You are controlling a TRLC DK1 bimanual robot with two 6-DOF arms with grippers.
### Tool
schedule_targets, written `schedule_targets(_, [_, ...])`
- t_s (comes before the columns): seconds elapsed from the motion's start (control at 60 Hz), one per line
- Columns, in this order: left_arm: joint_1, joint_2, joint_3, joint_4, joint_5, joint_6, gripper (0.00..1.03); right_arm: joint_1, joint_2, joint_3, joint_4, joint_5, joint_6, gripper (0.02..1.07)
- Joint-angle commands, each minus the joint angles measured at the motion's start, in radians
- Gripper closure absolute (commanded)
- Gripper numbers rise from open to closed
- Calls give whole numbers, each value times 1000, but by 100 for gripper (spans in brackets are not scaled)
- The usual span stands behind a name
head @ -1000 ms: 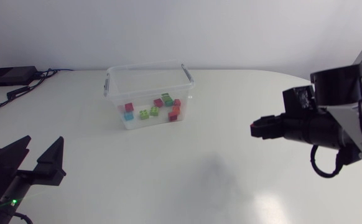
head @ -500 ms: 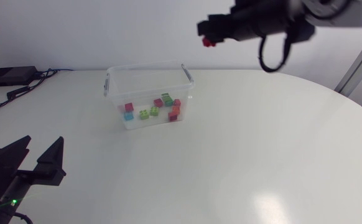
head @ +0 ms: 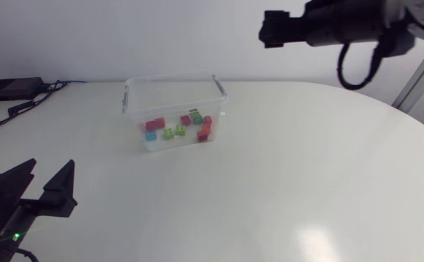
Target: Place the duplo bricks in the container
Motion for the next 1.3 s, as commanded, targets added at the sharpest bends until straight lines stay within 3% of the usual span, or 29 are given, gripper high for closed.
schedule_targets(0.0, [9,-12,-20,17,7,-16,4,-22,-90,-98,-6,-1,-1,7])
schedule_targets(0.217, [9,-12,-20,17,7,-16,4,-59,-277,-323,28,56,-6,7])
schedule_targets(0.633, [9,-12,-20,17,7,-16,4,-85,-593,-776,216,88,-46,7])
schedule_targets(0.933, [9,-12,-20,17,7,-16,4,-70,-852,-1000,273,87,-116,7])
schedule_targets(1.283, [1,-7,-20,17,-3,-17,4,-191,-1038,-1128,293,39,-102,7])
